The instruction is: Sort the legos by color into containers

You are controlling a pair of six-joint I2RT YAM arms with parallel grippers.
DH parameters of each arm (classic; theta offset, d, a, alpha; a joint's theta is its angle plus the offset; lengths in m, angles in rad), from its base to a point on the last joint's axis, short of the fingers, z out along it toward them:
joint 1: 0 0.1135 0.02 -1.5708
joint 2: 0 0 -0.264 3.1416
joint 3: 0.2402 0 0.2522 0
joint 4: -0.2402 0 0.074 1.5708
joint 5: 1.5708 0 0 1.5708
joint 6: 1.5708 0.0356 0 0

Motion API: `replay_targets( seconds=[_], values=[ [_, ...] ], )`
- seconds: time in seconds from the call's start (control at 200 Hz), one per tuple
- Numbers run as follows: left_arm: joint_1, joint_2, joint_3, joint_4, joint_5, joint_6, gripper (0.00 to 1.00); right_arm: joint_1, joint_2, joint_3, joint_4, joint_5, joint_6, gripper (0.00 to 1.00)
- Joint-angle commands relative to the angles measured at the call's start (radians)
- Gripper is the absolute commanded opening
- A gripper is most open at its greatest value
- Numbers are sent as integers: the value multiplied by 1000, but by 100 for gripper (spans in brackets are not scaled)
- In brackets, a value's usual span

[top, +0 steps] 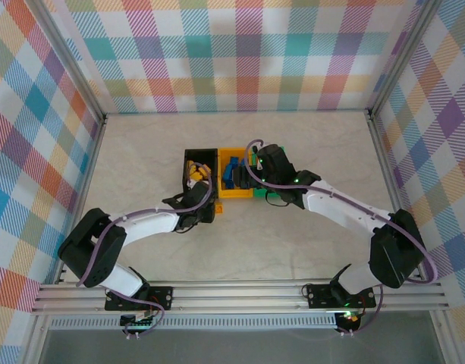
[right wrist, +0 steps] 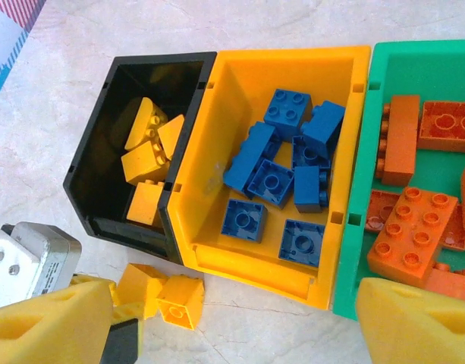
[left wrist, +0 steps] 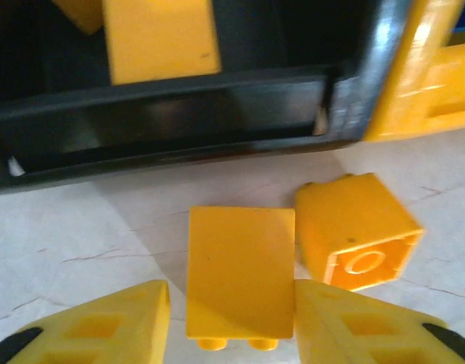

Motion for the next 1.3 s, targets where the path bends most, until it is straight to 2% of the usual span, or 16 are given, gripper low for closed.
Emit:
replay_targets(
  seconds=[0.0, 0.095, 0.215, 0.31, 0.54, 0.685, 0.855, 0.94, 1.12, 1.19, 1.295],
  values=[
    [17, -66, -42, -40, -52, -21, 41, 3, -25, -18, 27, 14, 3, 84],
    [17, -157, -74, -56, -15, -28, 44, 3, -26, -20, 27, 8, 6, 84],
    [16, -232, -81, -57, 39, -12, 67, 3, -31, -30, 34, 6, 9, 84],
    [18, -204, -57, -69, 6, 18, 70, 3, -32, -38, 40, 4, 17, 84],
    [23, -25, -25, -9, -62, 31, 66, 2, -48, -47, 29, 13, 22, 85],
    [25, 31, -31, 34, -73, 24, 52, 4, -72, -57, 25, 23, 21, 85],
    [23, -28, -56, 25, -60, 11, 38, 3, -87, -71, 33, 21, 24, 85],
    [17, -109, -72, -15, -47, -17, 32, 2, -88, -77, 37, 21, 29, 85],
    [3, -359, -30, -158, -33, -69, 31, 3, -103, -119, 52, 18, 44, 85],
    [10, -351, 60, -203, -34, -61, 32, 3, -113, -145, 62, 15, 54, 85],
    [37, -230, 198, -220, -49, -39, 31, 3, -118, -167, 58, 12, 59, 85]
  ],
)
